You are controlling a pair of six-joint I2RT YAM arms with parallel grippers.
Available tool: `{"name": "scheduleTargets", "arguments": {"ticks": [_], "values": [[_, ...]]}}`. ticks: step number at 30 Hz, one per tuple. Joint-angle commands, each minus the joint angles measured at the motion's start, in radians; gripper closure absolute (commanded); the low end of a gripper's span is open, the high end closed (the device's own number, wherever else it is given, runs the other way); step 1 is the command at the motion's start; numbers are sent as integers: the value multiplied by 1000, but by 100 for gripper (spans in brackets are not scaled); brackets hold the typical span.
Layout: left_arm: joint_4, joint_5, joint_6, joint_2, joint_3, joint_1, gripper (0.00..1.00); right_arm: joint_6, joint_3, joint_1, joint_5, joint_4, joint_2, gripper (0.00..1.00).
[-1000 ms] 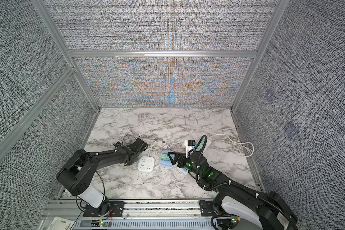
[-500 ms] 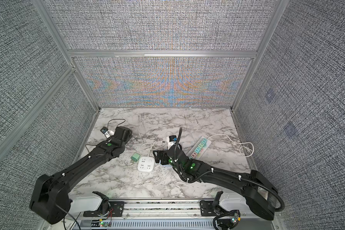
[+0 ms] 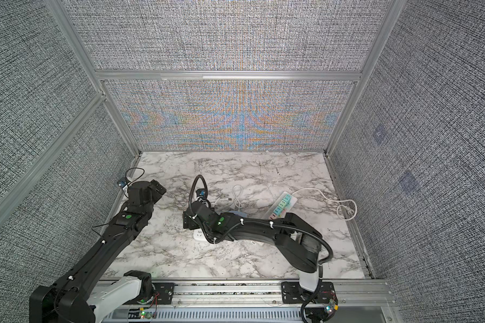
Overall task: Insert plugs into power strip
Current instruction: Pick up the plug from the middle-left of the table.
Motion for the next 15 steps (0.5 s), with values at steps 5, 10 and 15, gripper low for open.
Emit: {"name": "scheduleTargets", "arguments": {"ticks": [5, 10, 15], "values": [[0, 92, 16, -82, -72, 141, 1, 15, 244, -11, 18, -182, 212, 14], [-6, 122, 7, -93, -79, 186, 1, 41, 319, -3, -27, -257, 278, 17], [1, 115, 7, -121, -90, 188, 1, 50, 292, 5, -19, -267, 266, 18]]}}
